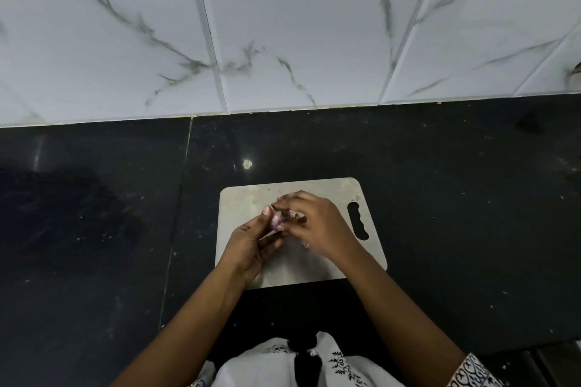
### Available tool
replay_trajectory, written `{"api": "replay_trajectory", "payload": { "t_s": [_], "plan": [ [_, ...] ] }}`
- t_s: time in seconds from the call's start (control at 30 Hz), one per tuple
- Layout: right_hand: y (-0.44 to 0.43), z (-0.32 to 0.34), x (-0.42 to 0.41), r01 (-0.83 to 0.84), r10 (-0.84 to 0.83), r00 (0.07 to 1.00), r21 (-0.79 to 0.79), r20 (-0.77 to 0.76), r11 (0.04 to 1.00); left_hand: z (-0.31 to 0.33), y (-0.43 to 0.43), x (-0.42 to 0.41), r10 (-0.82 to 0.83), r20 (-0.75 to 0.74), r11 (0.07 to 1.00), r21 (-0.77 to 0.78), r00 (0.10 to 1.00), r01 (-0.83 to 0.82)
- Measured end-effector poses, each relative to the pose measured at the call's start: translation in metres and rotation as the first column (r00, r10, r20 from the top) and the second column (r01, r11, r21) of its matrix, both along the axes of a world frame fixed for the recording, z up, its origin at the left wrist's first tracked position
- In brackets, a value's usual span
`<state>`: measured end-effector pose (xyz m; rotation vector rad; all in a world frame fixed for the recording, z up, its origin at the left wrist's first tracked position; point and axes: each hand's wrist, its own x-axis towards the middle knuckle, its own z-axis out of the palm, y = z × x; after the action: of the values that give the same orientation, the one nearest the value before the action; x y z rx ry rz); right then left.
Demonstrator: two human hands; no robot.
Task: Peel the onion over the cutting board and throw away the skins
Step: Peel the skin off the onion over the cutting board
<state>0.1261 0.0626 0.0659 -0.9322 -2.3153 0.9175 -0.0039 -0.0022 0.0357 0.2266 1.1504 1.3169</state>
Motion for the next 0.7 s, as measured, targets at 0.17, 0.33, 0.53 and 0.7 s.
{"api": "replay_trajectory", "payload": {
  "t_s": [0.17,0.33,0.53,0.7],
  "plan": [
    [0.0030,0.0044,0.0007,0.113,-0.131,0.983,-0.139,-0.130,0.984,0.0051,-0.0052,-0.0042,-0.017,0.026,0.995,0.101,1.000,0.014],
    [0.0011,0.0053,0.0019,0.157,-0.166,0.983,-0.110,-0.075,0.981,0.0074,-0.0071,-0.0029,0.010,-0.007,0.991,0.133,1.000,-0.009],
    [-0.0014,0.0035,0.0071,0.262,-0.262,0.964,-0.017,-0.047,0.965,0.0074,-0.0051,0.0013,0.071,-0.023,0.984,0.163,0.997,-0.066],
    [-0.0043,0.0046,0.0049,0.196,-0.197,0.980,-0.029,-0.031,0.980,0.0039,-0.0054,-0.0004,0.071,-0.046,0.987,0.147,0.996,-0.064]
  ]
}}
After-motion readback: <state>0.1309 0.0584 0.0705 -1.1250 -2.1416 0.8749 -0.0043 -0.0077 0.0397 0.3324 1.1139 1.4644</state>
